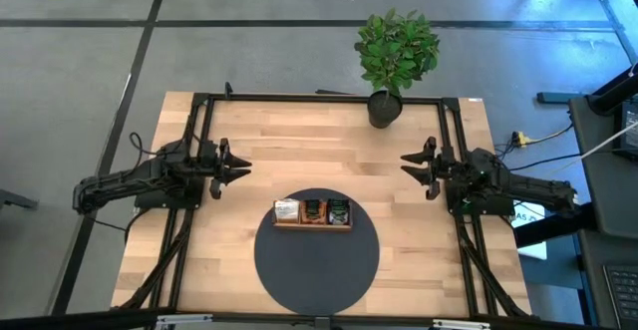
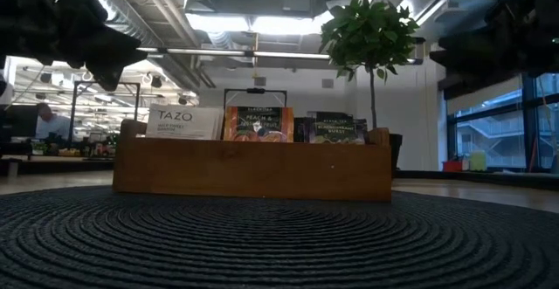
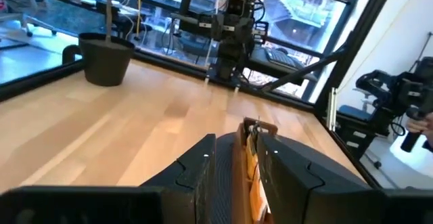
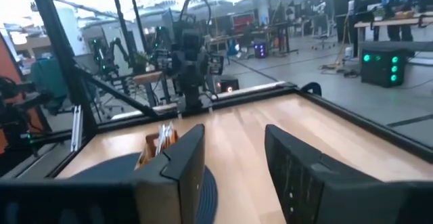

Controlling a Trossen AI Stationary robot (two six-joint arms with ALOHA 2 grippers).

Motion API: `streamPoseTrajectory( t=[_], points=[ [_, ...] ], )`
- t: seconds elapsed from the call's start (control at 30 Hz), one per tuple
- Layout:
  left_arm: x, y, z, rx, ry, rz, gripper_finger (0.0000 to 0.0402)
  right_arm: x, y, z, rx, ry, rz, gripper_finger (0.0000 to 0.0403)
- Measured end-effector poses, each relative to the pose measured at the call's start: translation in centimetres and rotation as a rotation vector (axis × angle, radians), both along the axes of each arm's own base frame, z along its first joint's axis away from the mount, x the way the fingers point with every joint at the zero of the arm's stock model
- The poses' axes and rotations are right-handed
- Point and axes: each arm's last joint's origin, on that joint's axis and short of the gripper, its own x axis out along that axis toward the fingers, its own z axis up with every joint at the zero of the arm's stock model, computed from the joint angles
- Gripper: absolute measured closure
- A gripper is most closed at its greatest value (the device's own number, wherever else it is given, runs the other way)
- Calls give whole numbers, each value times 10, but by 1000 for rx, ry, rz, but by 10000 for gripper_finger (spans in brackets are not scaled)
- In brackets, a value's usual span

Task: Pick & Place Tea
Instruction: Return to Home Position

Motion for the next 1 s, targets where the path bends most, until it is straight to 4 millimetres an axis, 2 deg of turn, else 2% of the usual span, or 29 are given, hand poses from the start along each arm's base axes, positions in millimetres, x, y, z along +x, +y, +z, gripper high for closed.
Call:
streamPoseTrajectory(
  t=[0.23,0.4,1.0],
  points=[
    [1,0,-3,-19,35,6,295,0,-1,-1,-89,21,-46,247],
    [1,1,-3,-18,37,16,295,0,-1,-7,-194,98,-51,247],
    [1,1,-3,-16,37,17,295,1,-1,-9,-192,120,-50,247]
  ],
)
